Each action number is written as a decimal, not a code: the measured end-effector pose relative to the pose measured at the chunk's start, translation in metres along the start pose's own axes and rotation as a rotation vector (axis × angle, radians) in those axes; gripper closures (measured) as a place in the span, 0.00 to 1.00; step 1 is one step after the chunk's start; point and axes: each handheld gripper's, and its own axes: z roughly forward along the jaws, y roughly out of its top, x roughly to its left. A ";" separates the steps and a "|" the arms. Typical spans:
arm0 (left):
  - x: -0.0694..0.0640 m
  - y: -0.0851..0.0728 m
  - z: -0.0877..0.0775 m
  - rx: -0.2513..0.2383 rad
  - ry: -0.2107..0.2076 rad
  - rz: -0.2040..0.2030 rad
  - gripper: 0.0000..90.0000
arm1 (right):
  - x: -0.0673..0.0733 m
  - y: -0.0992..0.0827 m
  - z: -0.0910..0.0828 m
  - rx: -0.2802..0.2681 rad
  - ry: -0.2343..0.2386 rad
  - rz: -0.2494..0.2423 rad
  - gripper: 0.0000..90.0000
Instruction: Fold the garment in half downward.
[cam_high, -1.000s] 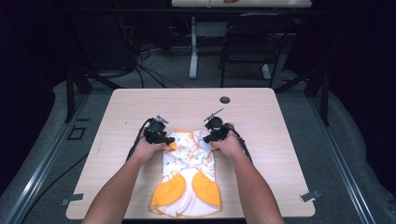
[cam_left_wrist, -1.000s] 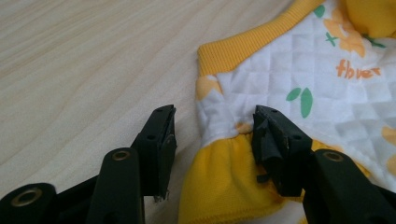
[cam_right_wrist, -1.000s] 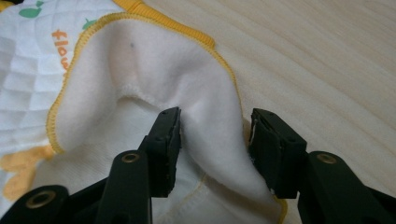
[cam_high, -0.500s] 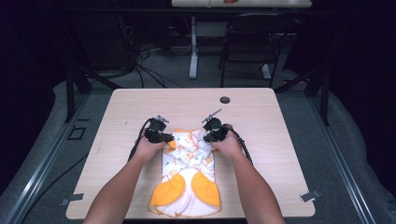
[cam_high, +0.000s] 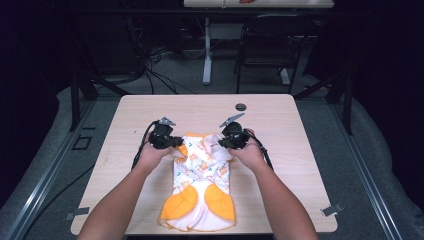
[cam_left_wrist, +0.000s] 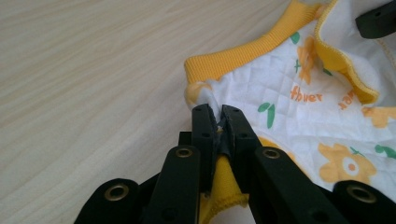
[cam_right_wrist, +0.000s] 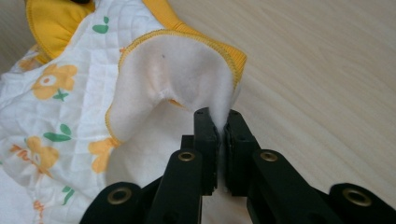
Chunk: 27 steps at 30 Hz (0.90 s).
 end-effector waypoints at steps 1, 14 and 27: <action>-0.001 0.001 -0.003 -0.011 0.003 0.000 0.94 | 0.000 0.001 -0.003 -0.006 0.001 0.000 0.95; -0.006 0.020 -0.026 -0.076 0.023 0.042 0.94 | 0.003 0.010 -0.028 -0.084 -0.042 -0.035 0.95; -0.015 0.040 -0.052 -0.155 0.039 0.119 0.94 | 0.005 0.029 -0.061 -0.150 -0.117 -0.111 0.95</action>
